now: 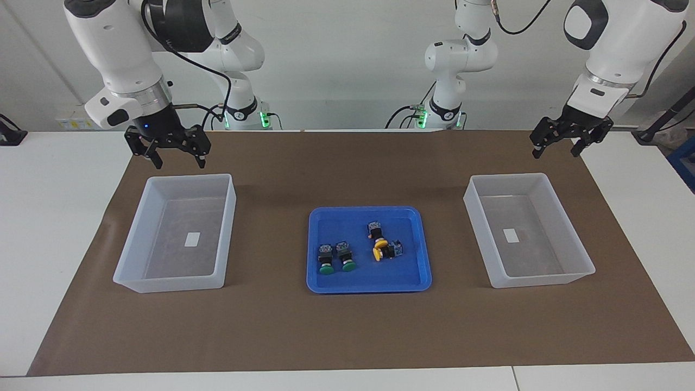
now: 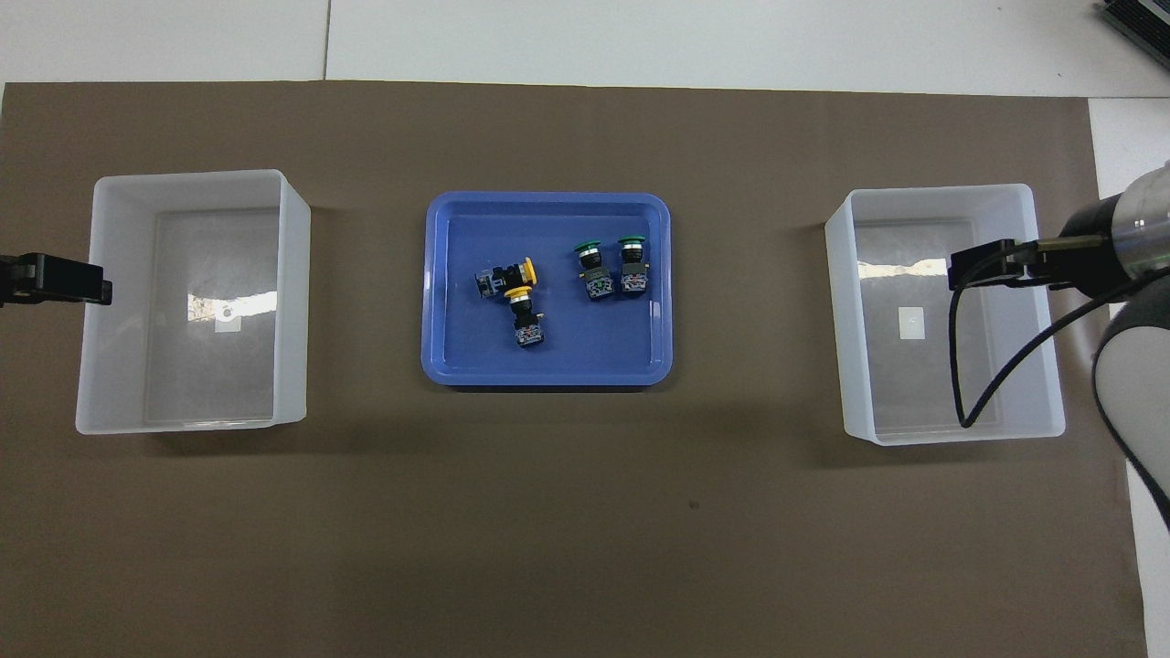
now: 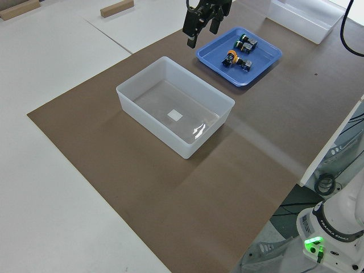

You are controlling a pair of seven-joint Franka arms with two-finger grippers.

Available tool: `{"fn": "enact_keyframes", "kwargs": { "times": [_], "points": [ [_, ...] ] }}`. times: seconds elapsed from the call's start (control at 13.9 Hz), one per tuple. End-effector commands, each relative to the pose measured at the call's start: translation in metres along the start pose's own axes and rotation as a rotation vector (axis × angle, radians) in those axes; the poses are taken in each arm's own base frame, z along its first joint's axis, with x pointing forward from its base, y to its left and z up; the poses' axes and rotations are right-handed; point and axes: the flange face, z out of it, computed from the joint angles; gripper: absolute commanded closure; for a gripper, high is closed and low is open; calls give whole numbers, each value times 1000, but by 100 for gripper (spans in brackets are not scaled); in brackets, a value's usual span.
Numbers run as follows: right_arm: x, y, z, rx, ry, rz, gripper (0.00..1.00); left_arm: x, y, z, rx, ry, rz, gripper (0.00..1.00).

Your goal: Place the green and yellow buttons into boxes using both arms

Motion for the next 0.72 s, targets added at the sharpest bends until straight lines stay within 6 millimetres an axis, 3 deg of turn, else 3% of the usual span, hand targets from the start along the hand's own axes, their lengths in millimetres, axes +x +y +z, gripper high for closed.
{"fn": "enact_keyframes", "kwargs": {
  "times": [0.0, 0.14, 0.43, 0.65],
  "points": [
    [-2, -23, 4, 26, 10, -35, 0, -7, 7, -1, 9, 9, 5, 0],
    [0, -45, 14, 29, -3, -73, 0, -7, 13, 4, 8, 7, 15, 0],
    [19, -98, 45, 49, 50, -91, 0, -15, 78, 44, -10, 210, 114, 0],
    [37, -149, 85, 62, 85, -56, 0, -10, 130, 78, -47, 233, 57, 0]
  ]
}}
